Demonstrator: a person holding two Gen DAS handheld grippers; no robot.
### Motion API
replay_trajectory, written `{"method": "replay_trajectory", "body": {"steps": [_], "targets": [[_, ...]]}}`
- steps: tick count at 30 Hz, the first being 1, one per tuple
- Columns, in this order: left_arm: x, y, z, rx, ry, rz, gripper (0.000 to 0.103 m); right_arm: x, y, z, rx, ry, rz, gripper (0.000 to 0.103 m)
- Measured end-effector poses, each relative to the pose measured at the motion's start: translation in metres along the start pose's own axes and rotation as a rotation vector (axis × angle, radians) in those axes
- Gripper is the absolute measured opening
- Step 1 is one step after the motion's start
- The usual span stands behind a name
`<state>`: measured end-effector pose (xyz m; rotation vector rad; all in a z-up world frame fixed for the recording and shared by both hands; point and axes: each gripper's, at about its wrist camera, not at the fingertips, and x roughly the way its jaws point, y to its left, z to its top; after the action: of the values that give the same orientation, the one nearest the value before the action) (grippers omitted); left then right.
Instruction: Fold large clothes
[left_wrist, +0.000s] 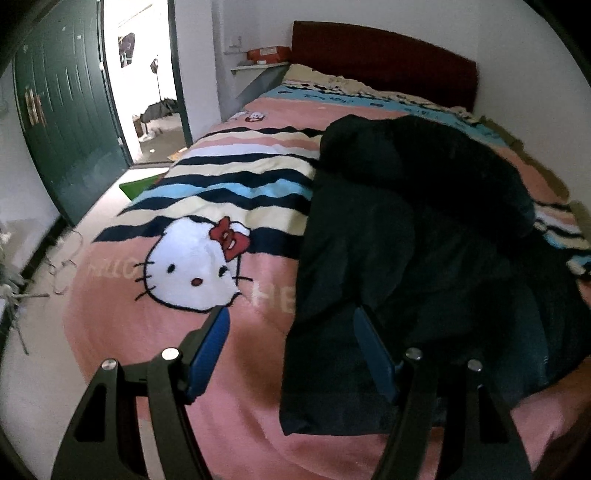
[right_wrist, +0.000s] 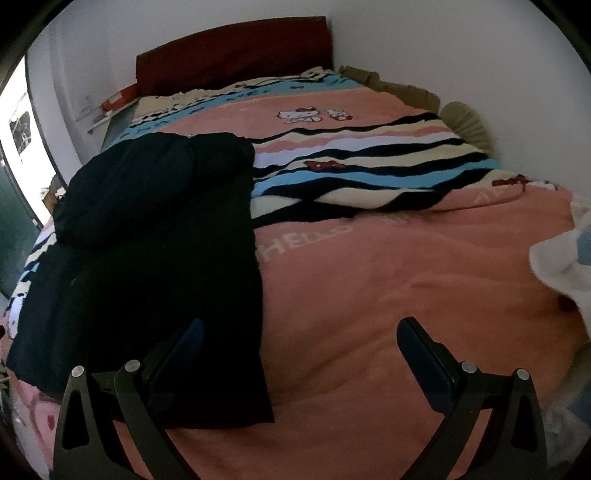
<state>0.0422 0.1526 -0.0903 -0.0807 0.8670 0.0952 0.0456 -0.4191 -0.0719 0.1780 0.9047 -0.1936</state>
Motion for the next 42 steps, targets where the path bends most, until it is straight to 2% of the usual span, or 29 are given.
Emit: {"method": "replay_trajectory", "body": {"steps": [8,19,24,30,34,36,38,42], "targets": [[0.010,0.017,-0.001,-0.086,0.043,-0.092,0.068,0.023,0.012,-0.011,-0.033,0.077,0.082,0.102],[0.061,0.011,-0.026,-0.155,0.232,-0.309,0.068,0.057,0.030,-0.014,-0.059,0.154,0.138,0.102],[0.072,0.012,-0.031,-0.203,0.264,-0.398,0.068,0.069,0.031,-0.019,-0.021,0.197,0.206,0.102],[0.080,0.017,-0.036,-0.271,0.299,-0.468,0.068,0.074,0.029,-0.025,0.059,0.222,0.294,0.102],[0.083,0.018,-0.042,-0.309,0.320,-0.514,0.068,0.072,0.028,-0.029,0.103,0.222,0.347,0.093],[0.087,0.019,-0.044,-0.329,0.326,-0.542,0.068,0.069,0.026,-0.030,0.122,0.221,0.379,0.081],[0.088,0.020,-0.046,-0.345,0.326,-0.560,0.068,0.066,0.025,-0.032,0.140,0.218,0.419,0.064],[0.082,0.021,-0.052,-0.360,0.312,-0.612,0.068,0.061,0.024,-0.035,0.159,0.210,0.447,0.055]]}}
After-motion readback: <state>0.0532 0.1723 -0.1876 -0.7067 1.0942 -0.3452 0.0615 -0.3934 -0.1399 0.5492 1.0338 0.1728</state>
